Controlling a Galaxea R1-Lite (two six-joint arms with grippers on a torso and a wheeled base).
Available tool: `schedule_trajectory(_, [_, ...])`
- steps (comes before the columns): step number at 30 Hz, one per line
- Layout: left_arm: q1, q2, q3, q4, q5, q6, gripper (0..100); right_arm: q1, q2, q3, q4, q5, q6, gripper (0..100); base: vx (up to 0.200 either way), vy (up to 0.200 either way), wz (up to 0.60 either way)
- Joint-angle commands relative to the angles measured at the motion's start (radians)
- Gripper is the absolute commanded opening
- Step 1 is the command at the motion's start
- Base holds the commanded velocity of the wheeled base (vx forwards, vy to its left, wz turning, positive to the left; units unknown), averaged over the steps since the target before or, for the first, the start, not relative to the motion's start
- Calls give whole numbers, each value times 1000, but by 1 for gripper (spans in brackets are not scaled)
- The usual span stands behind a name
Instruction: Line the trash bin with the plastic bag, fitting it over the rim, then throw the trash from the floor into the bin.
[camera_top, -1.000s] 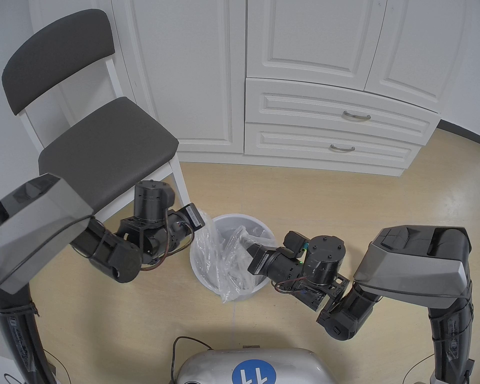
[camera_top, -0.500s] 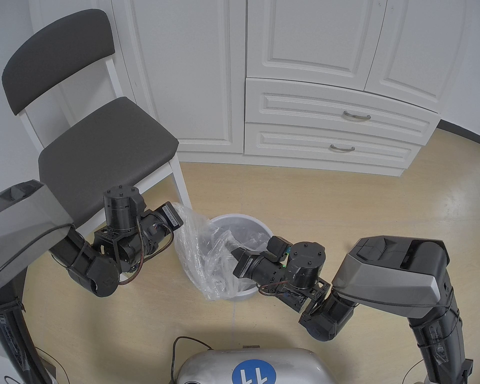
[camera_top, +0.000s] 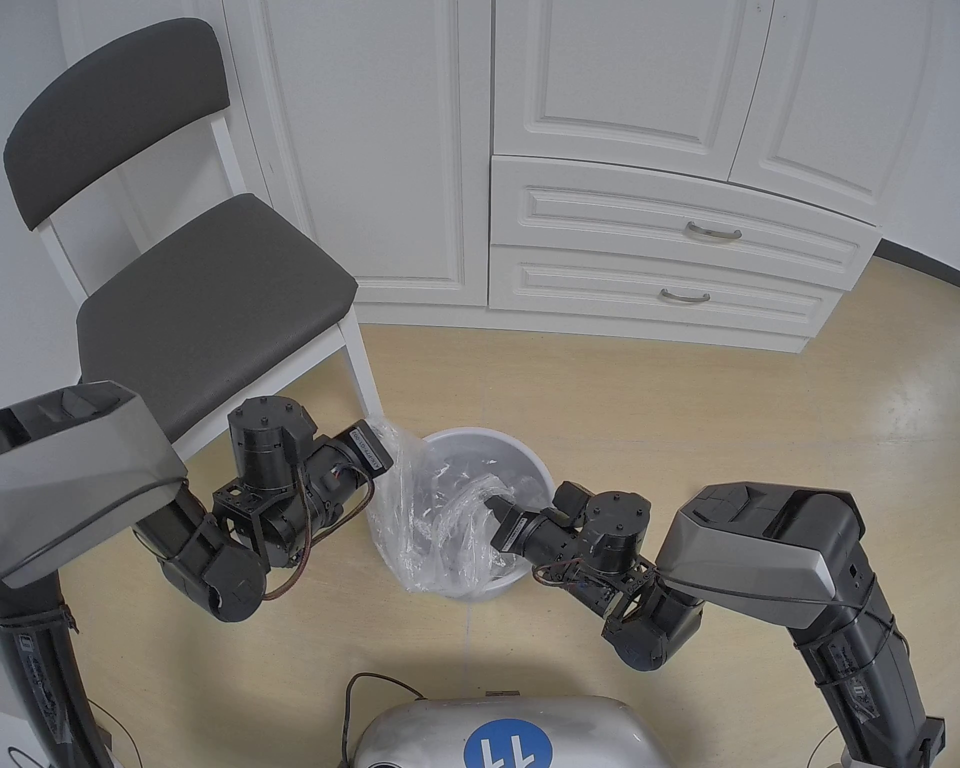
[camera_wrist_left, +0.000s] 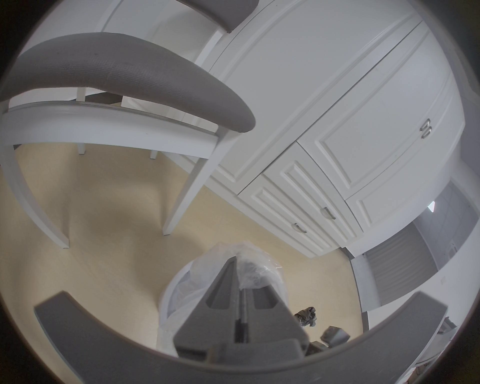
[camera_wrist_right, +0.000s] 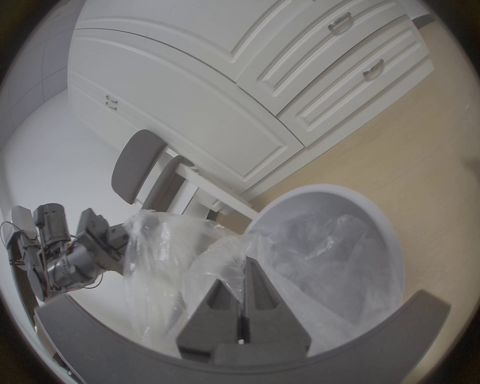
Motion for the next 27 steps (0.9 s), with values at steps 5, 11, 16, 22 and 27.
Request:
schedule_trajectory(5, [-41,54,9,-59,3,-1,0,-49,-31,17,-18,-2,-5,0,0,0,0])
schedule_trajectory(11, [-31,53,9,-61,3,1,0,-101,-151,120,-18,24,-39,0,0,0,0])
schedule_trajectory(16, [-6,44,17,-43,-2,39,0,-170,-225,240,-18,138,-234,0,0,0,0])
schedule_trajectory(22, [23,22,38,-4,-6,110,0,-199,-255,280,115,146,-349,0,0,0,0])
schedule_trajectory(27, [43,-33,35,111,-9,128,0,-227,-248,292,207,146,-439,0,0,0,0])
